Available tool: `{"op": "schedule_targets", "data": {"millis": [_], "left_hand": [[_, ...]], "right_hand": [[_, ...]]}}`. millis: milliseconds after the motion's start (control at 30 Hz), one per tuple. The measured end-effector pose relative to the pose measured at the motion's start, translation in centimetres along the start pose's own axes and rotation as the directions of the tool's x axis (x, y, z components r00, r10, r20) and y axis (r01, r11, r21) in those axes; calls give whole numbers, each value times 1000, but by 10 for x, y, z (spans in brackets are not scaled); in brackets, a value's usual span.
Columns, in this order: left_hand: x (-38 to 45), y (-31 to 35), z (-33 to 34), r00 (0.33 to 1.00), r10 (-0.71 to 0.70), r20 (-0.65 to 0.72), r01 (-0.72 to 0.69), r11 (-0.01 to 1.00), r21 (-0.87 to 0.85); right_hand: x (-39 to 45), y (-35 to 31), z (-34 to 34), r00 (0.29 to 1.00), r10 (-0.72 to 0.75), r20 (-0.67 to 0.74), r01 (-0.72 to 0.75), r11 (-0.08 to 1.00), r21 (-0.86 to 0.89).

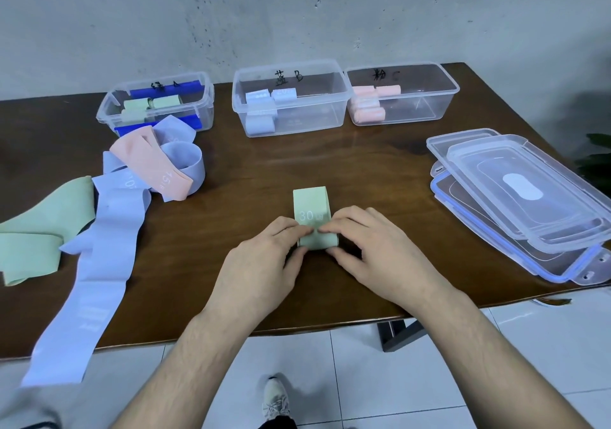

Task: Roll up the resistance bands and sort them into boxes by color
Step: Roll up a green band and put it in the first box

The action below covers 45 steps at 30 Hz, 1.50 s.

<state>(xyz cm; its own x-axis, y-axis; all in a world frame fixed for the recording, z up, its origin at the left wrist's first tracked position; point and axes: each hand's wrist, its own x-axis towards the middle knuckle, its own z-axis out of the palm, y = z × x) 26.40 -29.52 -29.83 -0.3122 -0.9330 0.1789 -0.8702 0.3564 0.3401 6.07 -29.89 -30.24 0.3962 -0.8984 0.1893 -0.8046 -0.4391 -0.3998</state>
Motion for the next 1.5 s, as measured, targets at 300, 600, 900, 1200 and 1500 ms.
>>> {"op": "schedule_targets", "data": {"millis": [300,600,900,1200,1500], "left_hand": [[0,-2,1,999,41,1,-41,999,7],[11,-6,2,1000,13,-2,-13,1000,17],[14,-1,0,1000,28,-9,-28,998,51],[-25,7,-5,998,67,4,-67,998,-12],[-29,7,-2,999,42,-12,-44,987,-153]], "right_hand": [[8,4,-3,999,9,51,-9,1000,2],[10,4,-1,1000,-4,25,3,1000,12],[16,3,-4,999,2,42,-3,999,37],[-16,-9,-9,992,-51,113,48,998,29],[-16,-9,-8,991,-19,132,16,1000,24]]}}
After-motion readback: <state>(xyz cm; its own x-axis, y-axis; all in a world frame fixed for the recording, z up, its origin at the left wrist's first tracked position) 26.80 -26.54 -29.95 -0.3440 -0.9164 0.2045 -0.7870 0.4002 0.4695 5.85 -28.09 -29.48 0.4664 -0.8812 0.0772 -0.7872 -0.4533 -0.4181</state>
